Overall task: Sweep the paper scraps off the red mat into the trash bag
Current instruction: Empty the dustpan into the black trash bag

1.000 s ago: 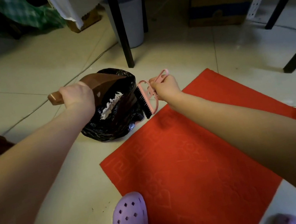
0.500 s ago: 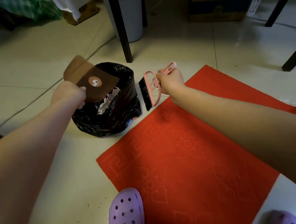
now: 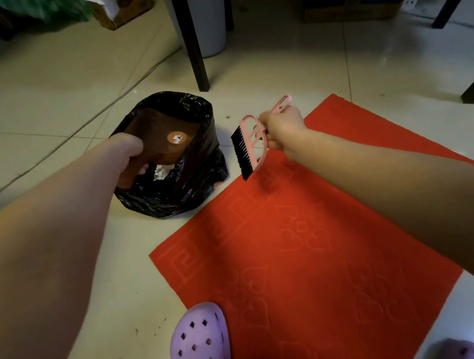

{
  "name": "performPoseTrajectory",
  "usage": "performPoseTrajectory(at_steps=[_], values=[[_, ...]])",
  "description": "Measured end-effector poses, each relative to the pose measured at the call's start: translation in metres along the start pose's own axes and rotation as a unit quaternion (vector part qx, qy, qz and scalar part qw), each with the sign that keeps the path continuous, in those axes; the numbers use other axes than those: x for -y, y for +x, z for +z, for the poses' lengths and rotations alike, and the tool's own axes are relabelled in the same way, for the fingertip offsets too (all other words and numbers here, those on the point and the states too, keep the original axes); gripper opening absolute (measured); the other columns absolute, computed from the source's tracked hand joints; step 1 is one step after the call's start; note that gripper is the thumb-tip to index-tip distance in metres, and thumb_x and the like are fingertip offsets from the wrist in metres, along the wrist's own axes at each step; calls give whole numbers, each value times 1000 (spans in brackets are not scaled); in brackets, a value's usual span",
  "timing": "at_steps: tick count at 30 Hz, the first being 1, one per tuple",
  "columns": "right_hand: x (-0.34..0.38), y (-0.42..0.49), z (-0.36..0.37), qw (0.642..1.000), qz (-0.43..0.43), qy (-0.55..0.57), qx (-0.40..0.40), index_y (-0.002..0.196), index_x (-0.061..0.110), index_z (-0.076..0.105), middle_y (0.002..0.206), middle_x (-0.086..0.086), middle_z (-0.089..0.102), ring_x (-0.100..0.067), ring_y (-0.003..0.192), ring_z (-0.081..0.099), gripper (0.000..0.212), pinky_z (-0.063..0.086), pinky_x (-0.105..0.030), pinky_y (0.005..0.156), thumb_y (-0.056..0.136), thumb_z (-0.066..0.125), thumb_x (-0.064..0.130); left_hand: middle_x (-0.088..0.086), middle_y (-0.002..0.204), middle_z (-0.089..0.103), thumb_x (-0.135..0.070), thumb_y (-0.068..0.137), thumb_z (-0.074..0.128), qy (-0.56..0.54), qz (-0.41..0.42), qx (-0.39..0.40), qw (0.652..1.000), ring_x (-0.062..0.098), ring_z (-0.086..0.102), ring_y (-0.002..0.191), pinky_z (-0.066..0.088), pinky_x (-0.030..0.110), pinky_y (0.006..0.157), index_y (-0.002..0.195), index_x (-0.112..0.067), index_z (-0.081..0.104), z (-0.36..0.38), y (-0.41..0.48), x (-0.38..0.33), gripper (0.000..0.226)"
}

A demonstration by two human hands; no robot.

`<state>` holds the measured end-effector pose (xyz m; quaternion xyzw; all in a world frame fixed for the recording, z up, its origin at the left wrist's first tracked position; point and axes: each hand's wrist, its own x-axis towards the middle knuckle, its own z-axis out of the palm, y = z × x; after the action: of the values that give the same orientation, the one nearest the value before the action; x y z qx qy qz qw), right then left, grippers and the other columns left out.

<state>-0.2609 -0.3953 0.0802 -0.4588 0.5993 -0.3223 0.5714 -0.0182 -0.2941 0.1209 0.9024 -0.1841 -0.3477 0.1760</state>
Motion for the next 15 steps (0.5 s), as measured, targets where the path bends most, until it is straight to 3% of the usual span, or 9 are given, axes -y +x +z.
performPoseTrajectory(at_steps=[2, 4, 7, 10, 13, 15], values=[[0, 1, 2, 1000, -6, -15, 11, 73, 14, 47, 62, -4, 49, -19, 54, 51, 16, 49, -33, 53, 87, 54, 13, 17, 78, 56, -20, 96, 42, 39, 16, -26, 999, 33, 58, 75, 49, 48, 77, 106, 0, 54, 3, -2, 2, 25], [-3, 2, 5, 999, -9, -27, 20, 70, 14, 47, 59, -3, 47, -16, 48, 45, 18, 40, -29, 48, 86, 53, 11, 19, 83, 54, -19, 96, 46, 70, 33, -30, 997, 37, 58, 87, 48, 49, 76, 109, -1, 51, 8, -4, 5, 23], [-10, 0, 8, 999, -5, -27, 30, 74, 14, 52, 62, -3, 51, -16, 50, 49, 12, 48, -31, 55, 85, 54, 11, 21, 95, 55, -16, 94, 51, 118, 56, -27, 991, 38, 56, 90, 47, 47, 75, 111, -1, 51, 18, -3, 8, 22], [-17, -1, 7, 999, 6, -19, 30, 75, 13, 52, 63, -4, 53, -17, 52, 52, 11, 53, -35, 63, 86, 54, 11, 24, 114, 58, -18, 94, 52, 220, 110, -67, 967, 40, 58, 104, 48, 45, 84, 117, 5, 55, 26, -2, 9, 32], [-18, -3, 4, 1000, 12, -16, 20, 74, 14, 50, 66, -5, 54, -19, 55, 54, 13, 55, -37, 67, 86, 54, 12, 26, 133, 44, -37, 96, 45, 284, 207, -160, 922, 43, 44, 120, 41, 49, 96, 131, -1, 46, 37, 0, 13, 51], [-16, -5, 1, 1000, 20, -5, 20, 77, 13, 51, 71, -7, 59, -23, 63, 60, 9, 57, -38, 68, 86, 53, 15, 24, 136, 42, -52, 95, 37, 319, 265, -151, 897, 44, 41, 124, 37, 50, 99, 135, -9, 45, 51, -3, 13, 60]])
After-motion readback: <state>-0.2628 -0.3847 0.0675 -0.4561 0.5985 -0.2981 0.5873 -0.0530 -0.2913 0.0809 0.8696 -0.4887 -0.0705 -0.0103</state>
